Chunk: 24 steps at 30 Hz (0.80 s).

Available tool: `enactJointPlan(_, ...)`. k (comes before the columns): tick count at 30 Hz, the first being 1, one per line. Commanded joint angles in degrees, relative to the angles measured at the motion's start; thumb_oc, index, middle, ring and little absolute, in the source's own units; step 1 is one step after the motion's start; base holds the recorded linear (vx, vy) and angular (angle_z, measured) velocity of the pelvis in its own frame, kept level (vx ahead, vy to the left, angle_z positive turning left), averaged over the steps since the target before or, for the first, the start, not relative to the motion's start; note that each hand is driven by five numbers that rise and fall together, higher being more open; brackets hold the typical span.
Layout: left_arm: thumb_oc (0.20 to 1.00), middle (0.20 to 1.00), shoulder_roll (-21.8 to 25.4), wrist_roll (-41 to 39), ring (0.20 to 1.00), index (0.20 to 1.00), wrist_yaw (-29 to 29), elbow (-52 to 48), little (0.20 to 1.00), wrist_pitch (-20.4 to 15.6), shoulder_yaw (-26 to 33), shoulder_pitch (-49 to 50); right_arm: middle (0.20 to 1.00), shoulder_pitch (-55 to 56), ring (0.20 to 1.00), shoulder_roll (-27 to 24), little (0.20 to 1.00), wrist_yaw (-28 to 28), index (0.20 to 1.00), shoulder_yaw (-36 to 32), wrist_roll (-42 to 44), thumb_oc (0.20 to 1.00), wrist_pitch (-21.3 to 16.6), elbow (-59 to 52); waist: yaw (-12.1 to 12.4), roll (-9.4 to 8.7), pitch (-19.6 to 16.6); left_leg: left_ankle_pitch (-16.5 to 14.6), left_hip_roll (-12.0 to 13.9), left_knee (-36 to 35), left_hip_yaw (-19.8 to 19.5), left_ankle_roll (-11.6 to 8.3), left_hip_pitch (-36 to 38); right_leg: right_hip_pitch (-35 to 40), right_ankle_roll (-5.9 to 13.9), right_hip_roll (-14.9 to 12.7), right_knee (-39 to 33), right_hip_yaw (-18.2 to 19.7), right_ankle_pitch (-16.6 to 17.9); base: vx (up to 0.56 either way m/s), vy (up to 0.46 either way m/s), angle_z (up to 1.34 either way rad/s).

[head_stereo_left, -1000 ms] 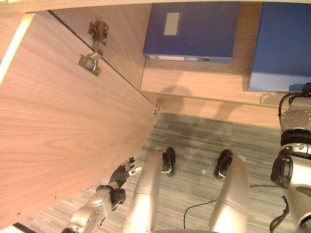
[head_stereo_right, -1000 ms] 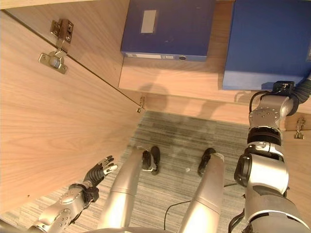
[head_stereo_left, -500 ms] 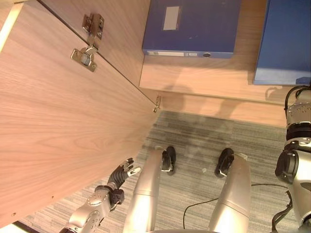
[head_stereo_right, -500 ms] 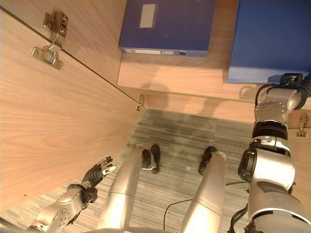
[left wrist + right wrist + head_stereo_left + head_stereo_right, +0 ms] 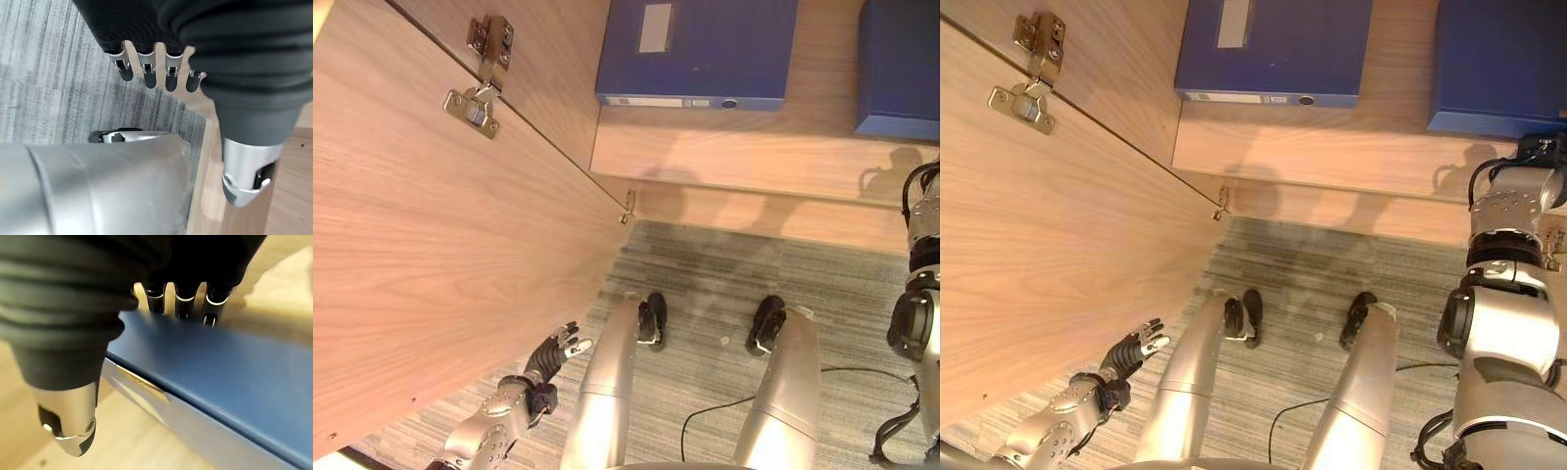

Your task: Put the empty folder in the office cabinet

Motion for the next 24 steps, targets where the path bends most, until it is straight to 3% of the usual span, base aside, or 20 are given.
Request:
enactJointPlan(1, 1.000, 1.000, 2.94, -0.69, 1.000, 1.000, -1.65, -1.73, 1.000, 0.52, 0.98, 1.15, 1.000, 1.83, 1.000, 0.03, 1.000, 1.21, 1.000, 3.80, -1.55, 1.000, 10.57, 8.07, 1.73, 0.20, 2.23, -1.54, 1.84, -3.70, -5.13, -1.83, -1.45, 0.88, 0.03, -1.34, -5.80, 2.98, 3.74, 0.00, 0.000, 0.00)
enactJointPlan(3, 1.000, 1.000, 3.16, -0.41, 1.000, 1.000, -2.04, -1.73, 1.000, 0.66, 1.05, 1.27, 1.000, 1.08, 1.000, -1.07, 1.000, 1.99, 1.000, 5.41, -4.48, 1.000, 12.75, 9.84, 1.73, 0.18, 2.20, -1.56, 1.81, -3.49, -5.08, -1.82, -1.74, 0.56, -0.04, -1.34, -5.58, 3.04, 3.66, 0.00, 0.000, 0.00)
enactJointPlan(4, 1.000, 1.000, 3.93, 0.22, 1.000, 1.000, -2.80, -1.69, 1.000, 0.65, 1.40, 1.60, 1.000, -0.03, 1.000, -3.17, 1.000, 3.66, 1.000, 9.60, -11.32, 1.000, 16.34, 12.52, 1.92, -0.07, 2.16, -1.52, 1.77, -3.10, -5.06, -1.80, -2.20, 0.07, -0.17, -1.40, -5.15, 3.09, 3.56, 0.00, -0.034, 0.03)
enactJointPlan(8, 1.000, 1.000, 6.46, 1.17, 1.000, 1.000, -4.56, -2.48, 1.000, 0.52, 2.28, 2.49, 1.000, -2.75, 1.000, -7.40, 1.000, 9.41, 1.000, 20.92, -30.54, 1.000, 23.31, 17.86, 2.41, -0.60, 2.26, -1.36, 1.60, -2.59, -5.33, -1.74, -3.05, -0.69, -0.52, -1.52, -4.61, 3.05, 3.57, -0.01, -0.022, 0.03)
enactJointPlan(9, 1.000, 1.000, 7.28, 1.47, 1.000, 1.000, -5.59, -3.15, 1.000, 0.59, 2.58, 3.09, 1.000, -4.92, 1.000, -8.08, 1.000, 12.69, 1.000, 26.58, -38.54, 1.000, 24.90, 20.15, 2.28, -0.60, 2.29, -1.14, 1.60, -2.62, -5.45, -1.74, -3.50, -1.07, -0.65, -1.38, -4.73, 2.89, 3.89, -0.02, -0.043, 0.01)
enactJointPlan(11, 1.000, 1.000, 8.79, 2.55, 1.000, 1.000, -7.68, -3.96, 1.000, 1.38, 2.65, 4.01, 1.000, -6.11, 1.000, -7.31, 1.000, 17.57, 1.000, 34.49, -48.56, 1.000, 25.72, 20.15, 2.63, -0.93, 2.29, -0.73, 1.76, -2.77, -5.50, -1.77, -4.25, -1.48, -0.69, -1.31, -4.94, 2.47, 4.25, -0.02, -0.044, 0.00)
enactJointPlan(15, 1.000, 1.000, 9.47, 3.45, 1.000, 1.000, -9.62, -3.84, 1.000, 1.38, 2.46, 4.63, 1.000, -8.04, 1.000, -5.19, 1.000, 21.17, 1.000, 43.20, -56.95, 1.000, 25.00, 17.41, 2.83, -1.18, 2.29, -0.26, 1.86, -2.97, -5.55, -1.91, -4.68, -1.92, -0.70, -0.98, -5.29, 2.16, 4.47, -0.01, -0.006, -0.05)
enactJointPlan(24, 1.000, 1.000, 9.49, 5.48, 1.000, 1.000, -10.98, -3.82, 1.000, 0.62, 3.55, 3.47, 1.000, -11.24, 1.000, -2.82, 1.000, 28.87, 1.000, 54.94, -66.09, 1.000, 25.84, 12.22, 3.85, -1.23, 2.95, 1.67, 1.35, -5.25, -5.38, -2.02, -5.58, -2.34, -0.31, -1.26, -7.94, 1.14, 6.09, -0.02, 0.008, -0.05)
